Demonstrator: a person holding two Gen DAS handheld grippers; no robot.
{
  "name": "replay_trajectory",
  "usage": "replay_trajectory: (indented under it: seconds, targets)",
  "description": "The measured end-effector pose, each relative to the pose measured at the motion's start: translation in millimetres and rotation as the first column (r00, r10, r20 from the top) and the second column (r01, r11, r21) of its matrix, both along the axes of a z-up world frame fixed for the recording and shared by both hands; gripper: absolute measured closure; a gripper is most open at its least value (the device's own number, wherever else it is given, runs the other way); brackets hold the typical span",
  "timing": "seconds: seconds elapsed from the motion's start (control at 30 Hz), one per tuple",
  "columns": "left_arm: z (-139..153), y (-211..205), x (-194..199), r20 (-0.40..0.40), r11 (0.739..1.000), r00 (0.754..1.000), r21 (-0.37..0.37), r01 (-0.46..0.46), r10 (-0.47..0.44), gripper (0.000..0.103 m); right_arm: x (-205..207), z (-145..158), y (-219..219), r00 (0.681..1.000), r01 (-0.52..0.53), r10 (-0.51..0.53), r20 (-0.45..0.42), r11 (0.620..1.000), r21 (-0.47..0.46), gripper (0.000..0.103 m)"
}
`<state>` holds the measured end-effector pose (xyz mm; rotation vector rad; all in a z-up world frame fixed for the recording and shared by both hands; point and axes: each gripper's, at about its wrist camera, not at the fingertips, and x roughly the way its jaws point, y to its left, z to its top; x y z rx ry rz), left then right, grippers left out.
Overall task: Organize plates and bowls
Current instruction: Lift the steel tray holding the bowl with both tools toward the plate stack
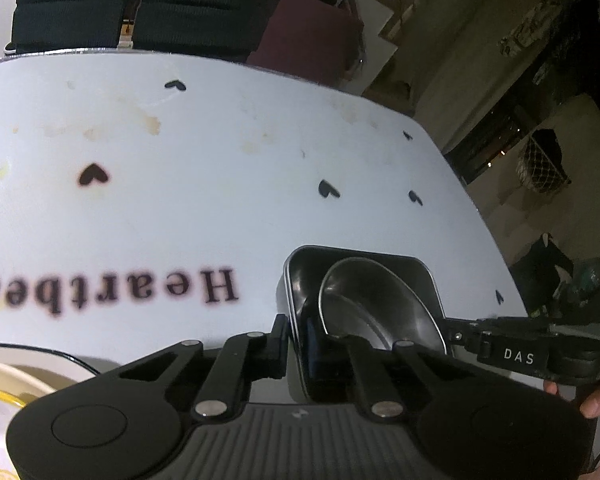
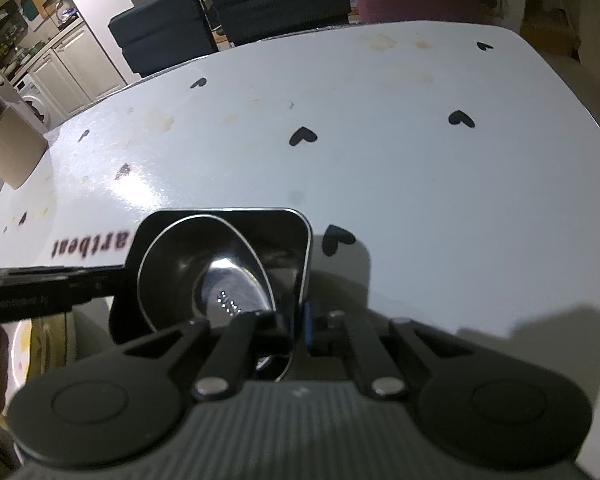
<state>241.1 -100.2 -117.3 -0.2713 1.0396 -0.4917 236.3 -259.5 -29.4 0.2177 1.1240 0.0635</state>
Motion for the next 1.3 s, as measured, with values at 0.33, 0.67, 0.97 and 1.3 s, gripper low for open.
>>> replay_trajectory:
  seconds: [0.33, 0.67, 0.97, 1.3]
  targets:
    - [30, 12, -8, 0.05, 0.997, 0.997, -0.051, -0.058, 0.061, 0.098, -17, 33, -12, 0.992, 0.049, -0.059, 0.113, 0.995, 0.091, 0.096]
    - [68, 42, -32, 0.124, 0.99, 0.983, -0.058, -0.128, 0.135, 0.099, -38, 74, 5, 0.971, 0.024, -0.067, 0.232, 0.982, 0.186, 0.095]
    - [102, 95, -68, 0.172, 0.977, 0.963, -0.071, -0.199, 0.209, 0.099, -49, 102, 33, 0.948, -0.068, -0.02, 0.318, 0.962, 0.263, 0.096]
    - [113, 158, -106, 0.183, 0.961, 0.944, -0.069, -0.267, 0.276, 0.099, -49, 106, 78, 0.934, -0.173, 0.065, 0.351, 0.943, 0.286, 0.096]
